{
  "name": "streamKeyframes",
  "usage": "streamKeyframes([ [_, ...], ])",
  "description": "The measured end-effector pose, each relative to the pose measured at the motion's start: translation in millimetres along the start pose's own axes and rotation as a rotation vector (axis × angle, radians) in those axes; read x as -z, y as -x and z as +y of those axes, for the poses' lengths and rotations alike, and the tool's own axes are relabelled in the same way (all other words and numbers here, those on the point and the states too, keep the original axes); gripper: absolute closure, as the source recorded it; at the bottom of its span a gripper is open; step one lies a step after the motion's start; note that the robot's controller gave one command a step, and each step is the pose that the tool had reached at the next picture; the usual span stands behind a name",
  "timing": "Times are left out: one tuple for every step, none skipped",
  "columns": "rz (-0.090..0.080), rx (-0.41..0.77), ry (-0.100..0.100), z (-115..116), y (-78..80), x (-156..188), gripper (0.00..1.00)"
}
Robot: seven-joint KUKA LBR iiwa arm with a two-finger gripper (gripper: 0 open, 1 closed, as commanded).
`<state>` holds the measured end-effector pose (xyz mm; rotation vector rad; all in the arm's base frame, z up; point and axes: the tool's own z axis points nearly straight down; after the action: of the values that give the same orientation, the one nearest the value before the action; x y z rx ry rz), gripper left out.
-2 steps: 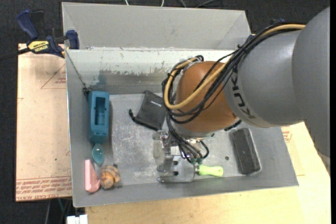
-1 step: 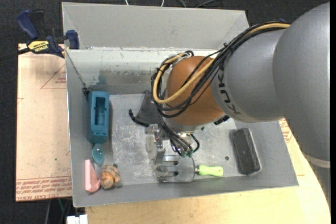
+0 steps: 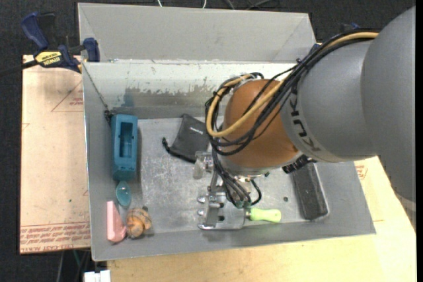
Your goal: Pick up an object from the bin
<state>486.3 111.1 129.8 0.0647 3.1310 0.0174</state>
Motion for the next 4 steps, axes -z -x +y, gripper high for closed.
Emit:
streamKeyframes([
  [0.0, -0.001, 0.0, 0.0, 0.0, 0.0, 0.0],
  [-0.001, -0.051, 0.0, -61.4, 10.9, 3.7, 0.0],
  [-0.003, -0.097, 0.005, -73.0, 46.7, -24.6, 0.0],
  [-0.016, 0.119, 0.003, -65.6, 0.5, -56.8, 0.0],
])
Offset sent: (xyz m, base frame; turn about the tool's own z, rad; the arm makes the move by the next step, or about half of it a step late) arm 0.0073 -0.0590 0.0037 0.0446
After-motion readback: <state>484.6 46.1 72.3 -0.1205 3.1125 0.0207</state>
